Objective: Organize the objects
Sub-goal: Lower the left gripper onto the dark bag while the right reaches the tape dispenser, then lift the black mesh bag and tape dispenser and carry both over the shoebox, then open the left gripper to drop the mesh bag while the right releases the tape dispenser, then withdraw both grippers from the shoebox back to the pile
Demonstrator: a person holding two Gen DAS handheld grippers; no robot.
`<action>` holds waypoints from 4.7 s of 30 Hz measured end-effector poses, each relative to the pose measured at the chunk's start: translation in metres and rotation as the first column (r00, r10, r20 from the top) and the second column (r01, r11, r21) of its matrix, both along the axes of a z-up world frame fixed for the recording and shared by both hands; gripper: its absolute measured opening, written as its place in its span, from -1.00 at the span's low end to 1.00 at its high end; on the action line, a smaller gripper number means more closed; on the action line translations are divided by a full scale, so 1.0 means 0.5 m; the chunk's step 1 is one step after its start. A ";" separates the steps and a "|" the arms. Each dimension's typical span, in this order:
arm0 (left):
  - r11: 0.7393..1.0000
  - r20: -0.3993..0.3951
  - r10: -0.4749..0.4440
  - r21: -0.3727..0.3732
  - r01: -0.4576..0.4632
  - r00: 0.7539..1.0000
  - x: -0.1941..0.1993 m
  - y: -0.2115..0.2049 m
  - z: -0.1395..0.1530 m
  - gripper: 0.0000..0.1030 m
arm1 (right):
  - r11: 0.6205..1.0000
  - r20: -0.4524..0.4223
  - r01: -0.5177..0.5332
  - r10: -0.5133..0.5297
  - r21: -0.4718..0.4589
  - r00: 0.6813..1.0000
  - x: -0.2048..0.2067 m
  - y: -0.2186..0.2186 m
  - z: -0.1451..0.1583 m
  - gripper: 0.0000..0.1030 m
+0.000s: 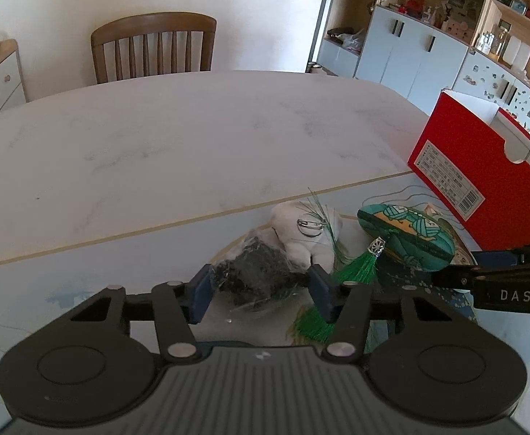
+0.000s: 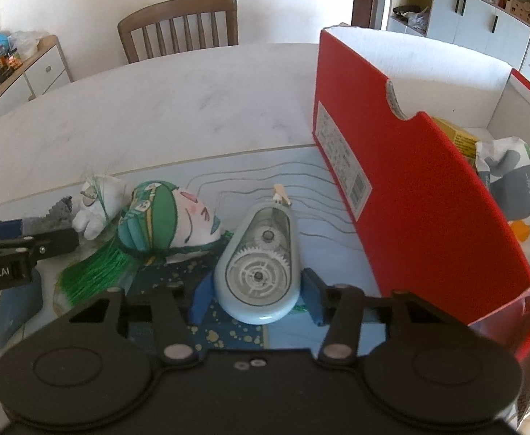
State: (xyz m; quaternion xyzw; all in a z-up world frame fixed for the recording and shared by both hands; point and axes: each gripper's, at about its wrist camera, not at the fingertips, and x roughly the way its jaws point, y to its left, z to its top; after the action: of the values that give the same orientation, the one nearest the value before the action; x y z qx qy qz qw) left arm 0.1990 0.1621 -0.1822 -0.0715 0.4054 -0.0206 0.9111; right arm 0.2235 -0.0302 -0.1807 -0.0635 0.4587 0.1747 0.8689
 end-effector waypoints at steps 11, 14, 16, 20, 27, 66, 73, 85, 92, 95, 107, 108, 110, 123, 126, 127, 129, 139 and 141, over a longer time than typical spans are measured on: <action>1.000 0.007 0.028 0.011 -0.028 1.000 -0.011 0.007 0.008 -0.36 | 1.000 0.021 -0.021 0.021 0.011 1.000 -0.021 -0.015 0.016 -0.03; 0.999 0.008 0.036 0.006 -0.036 0.999 -0.019 0.010 0.012 -0.39 | 0.999 0.026 -0.023 0.023 0.022 0.999 -0.034 -0.023 0.028 -0.03; 0.999 0.011 0.044 0.002 -0.044 0.999 -0.028 0.011 0.017 -0.39 | 0.999 0.030 -0.027 0.026 0.028 0.999 -0.044 -0.028 0.038 -0.03; 0.998 0.017 0.064 -0.011 -0.064 0.998 -0.049 0.016 0.030 -0.39 | 0.998 0.046 -0.041 0.039 0.048 0.998 -0.066 -0.039 0.064 -0.03; 0.994 0.048 0.106 -0.045 -0.104 0.993 -0.097 0.025 0.082 -0.39 | 0.994 0.089 -0.081 0.075 0.076 0.993 -0.104 -0.058 0.120 -0.03; 0.988 0.156 -0.135 -0.053 0.144 0.979 0.005 -0.453 0.314 -0.39 | 0.986 0.215 -0.152 0.136 0.064 0.967 -0.019 -0.408 0.321 -0.02; 0.986 0.124 -0.164 -0.013 0.167 0.979 0.082 -0.543 0.294 -0.39 | 0.990 0.213 -0.133 0.122 0.038 0.969 0.039 -0.479 0.292 -0.02; 0.986 0.049 -0.164 0.038 0.163 0.985 0.226 -0.629 0.252 -0.39 | 0.990 0.163 -0.139 0.133 0.026 0.978 0.158 -0.525 0.232 -0.02; 0.985 0.002 -0.172 0.037 0.171 0.985 0.307 -0.657 0.217 -0.39 | 0.985 0.110 -0.169 0.165 0.024 0.980 0.213 -0.508 0.186 -0.03; 0.985 -0.018 -0.166 0.038 0.167 0.986 0.333 -0.661 0.204 -0.39 | 0.984 0.093 -0.177 0.175 0.015 0.980 0.227 -0.500 0.166 -0.03; 0.979 -0.105 -0.190 0.060 0.197 0.976 0.377 -0.678 0.143 -0.38 | 0.979 0.042 -0.199 0.197 0.047 0.979 0.270 -0.496 0.132 -0.02; 0.980 -0.111 -0.184 0.060 0.192 0.977 0.377 -0.676 0.139 -0.38 | 0.979 0.035 -0.197 0.196 0.049 0.980 0.274 -0.495 0.129 -0.02; 0.982 -0.119 -0.175 0.054 0.183 0.977 0.381 -0.671 0.133 -0.38 | 0.979 0.018 -0.192 0.191 0.062 0.981 0.277 -0.495 0.120 -0.02; 0.991 -0.148 -0.134 -0.006 0.135 0.980 0.380 -0.644 0.115 0.03 | 0.981 0.006 -0.162 0.162 0.109 0.987 0.283 -0.507 0.128 0.22; 0.991 -0.140 -0.131 -0.015 0.130 0.981 0.373 -0.640 0.119 0.16 | 0.981 0.002 -0.155 0.156 0.116 0.988 0.279 -0.511 0.133 0.24; 0.991 -0.137 -0.131 -0.017 0.130 0.982 0.370 -0.640 0.121 0.16 | 0.981 0.003 -0.154 0.155 0.118 0.988 0.278 -0.513 0.135 0.25; 0.991 -0.127 -0.134 -0.018 0.133 0.983 0.361 -0.639 0.126 0.16 | 0.981 0.000 -0.152 0.153 0.121 0.988 0.272 -0.514 0.137 0.26; 0.986 -0.058 -0.165 -0.009 0.164 0.985 0.303 -0.632 0.179 0.16 | 0.980 0.029 -0.135 0.133 0.143 0.991 0.230 -0.520 0.174 0.28; 0.986 -0.035 -0.169 -0.009 0.169 0.985 0.288 -0.626 0.195 0.16 | 0.980 0.039 -0.133 0.129 0.148 0.991 0.220 -0.519 0.186 0.28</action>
State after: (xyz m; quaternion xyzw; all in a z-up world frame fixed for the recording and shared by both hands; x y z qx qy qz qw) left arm 0.3429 -0.1510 -0.0845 -0.0401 0.4260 -0.0977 0.8985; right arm 0.3336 -0.2896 -0.0877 -0.0305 0.4262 0.2647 0.8645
